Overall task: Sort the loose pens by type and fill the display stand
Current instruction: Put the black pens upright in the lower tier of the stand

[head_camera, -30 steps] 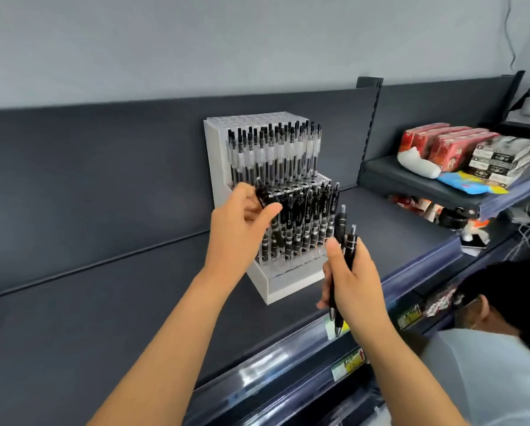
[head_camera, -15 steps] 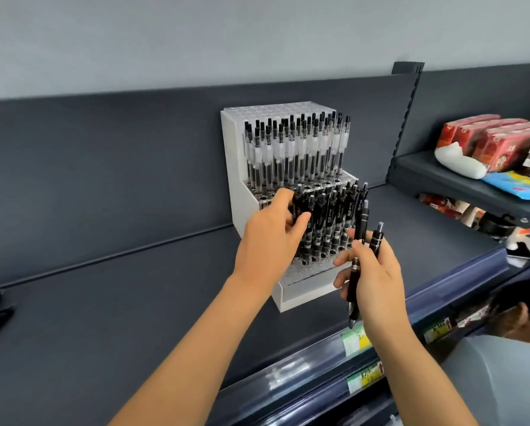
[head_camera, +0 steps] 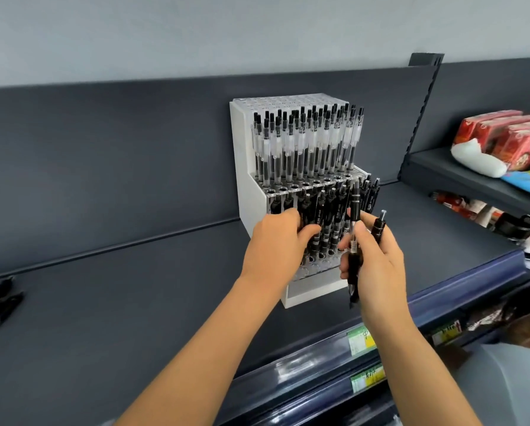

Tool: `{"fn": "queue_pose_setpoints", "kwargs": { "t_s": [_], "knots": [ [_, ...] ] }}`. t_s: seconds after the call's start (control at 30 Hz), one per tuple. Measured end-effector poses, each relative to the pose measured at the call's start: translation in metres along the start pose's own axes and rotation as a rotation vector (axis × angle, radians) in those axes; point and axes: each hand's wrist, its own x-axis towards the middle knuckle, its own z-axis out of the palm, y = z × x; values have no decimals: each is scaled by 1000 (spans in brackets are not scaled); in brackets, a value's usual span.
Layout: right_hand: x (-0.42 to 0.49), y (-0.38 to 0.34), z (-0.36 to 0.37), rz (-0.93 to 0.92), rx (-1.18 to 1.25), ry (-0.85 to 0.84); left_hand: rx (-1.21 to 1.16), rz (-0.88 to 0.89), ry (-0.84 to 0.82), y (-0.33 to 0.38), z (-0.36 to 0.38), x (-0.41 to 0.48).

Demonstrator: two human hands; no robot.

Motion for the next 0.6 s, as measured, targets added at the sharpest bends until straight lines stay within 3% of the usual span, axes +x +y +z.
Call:
{"fn": "queue_pose_setpoints", "kwargs": {
  "t_s": [0.13,0.23,0.33,0.6],
  "knots": [
    [-2,-3,3,24,65,-95,29,0,-22,-2,-8,-8],
    [-4,-5,5,26,52,-203,-351,31,33,3,-26,-17],
    [-7,-9,11,6,35,-281,-631,-1,-43,10,-41,-19],
    [-7,-12,18,15,0,-432,-695,35,23,-5,-60,-15]
  ]
}}
